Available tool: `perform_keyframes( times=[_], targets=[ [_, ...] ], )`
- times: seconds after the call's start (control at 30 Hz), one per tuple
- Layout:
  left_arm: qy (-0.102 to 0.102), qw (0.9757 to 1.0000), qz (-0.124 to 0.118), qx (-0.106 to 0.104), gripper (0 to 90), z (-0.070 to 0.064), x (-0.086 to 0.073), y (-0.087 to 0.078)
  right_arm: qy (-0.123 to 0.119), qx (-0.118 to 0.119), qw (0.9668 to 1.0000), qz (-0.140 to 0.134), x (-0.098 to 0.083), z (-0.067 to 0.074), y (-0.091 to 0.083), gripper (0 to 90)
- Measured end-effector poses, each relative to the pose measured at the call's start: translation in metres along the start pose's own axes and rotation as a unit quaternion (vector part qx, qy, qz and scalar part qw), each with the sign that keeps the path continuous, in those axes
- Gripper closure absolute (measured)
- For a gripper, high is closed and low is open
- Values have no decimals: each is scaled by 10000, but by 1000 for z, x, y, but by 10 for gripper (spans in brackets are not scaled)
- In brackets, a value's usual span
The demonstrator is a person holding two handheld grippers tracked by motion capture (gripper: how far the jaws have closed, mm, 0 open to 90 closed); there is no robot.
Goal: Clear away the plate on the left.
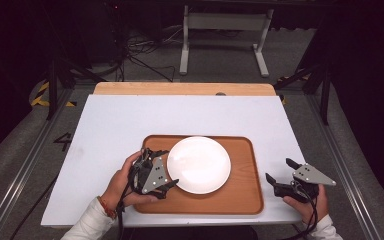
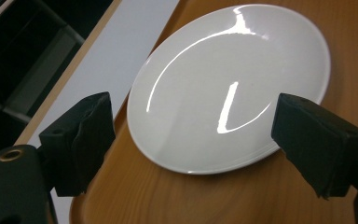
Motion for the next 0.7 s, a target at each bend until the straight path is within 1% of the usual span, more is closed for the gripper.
perform_keyframes(
  times=[0.07, 0.1, 0.17, 0.2, 0.23, 0.27, 0.3, 0.37, 0.43, 0.5, 0.63, 0.67, 0.7],
  targets=[
    [-58, 9999, 34, 77, 133, 3, -3, -3, -38, -7, 10000, 15, 0, 1, 0, 119],
    [-1, 9999, 65, 140, 132, 5, -5, -5, -70, -7, 10000, 16, 0, 1, 0, 119],
    [21, 9997, 148, 214, 119, 8, -9, -7, -103, 3, 9999, 32, 0, 2, 0, 119],
    [-8, 9995, 175, 246, 121, 10, -11, -9, -98, -7, 9999, 29, 0, 2, 0, 119],
    [-91, 9996, 163, 222, 121, 11, -13, -10, -78, -7, 10000, 24, 0, 2, 0, 119],
    [-91, 9996, 163, 222, 121, 11, -13, -10, -78, 0, 10000, 29, 0, 3, 0, 119],
    [-161, 9994, 192, 230, 121, 12, -16, -11, -78, 0, 10000, 29, 0, 3, 0, 119],
    [-101, 9990, 316, 297, 119, 15, -22, -13, -132, 6, 9999, 66, -1, 4, 0, 119],
    [-188, 9987, 355, 304, 118, 18, -28, -15, -184, 0, 9998, 85, -1, 4, 1, 119],
    [-215, 9983, 416, 350, 117, 22, -33, -17, -194, -10, 9997, 111, -2, 4, 2, 119],
    [-323, 9975, 425, 457, 131, 29, -42, -23, -207, 12, 9997, 105, -1, 6, 2, 119],
    [-377, 9968, 474, 525, 130, 31, -46, -26, -219, 9, 9997, 100, 0, 6, 1, 119],
    [-377, 9968, 474, 525, 128, 31, -46, -26, -238, 16, 9997, 84, 1, 6, 1, 119]
  ],
)
Point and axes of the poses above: each handheld gripper's, and its own axes: y roughly forward along the jaws, x roughly out of its top, z roughly to its left, the point moved 6 cm from there along y, roughly forward along the jaws, and after that the axes turned 10 degrees about -z, right-handed, at the moved point
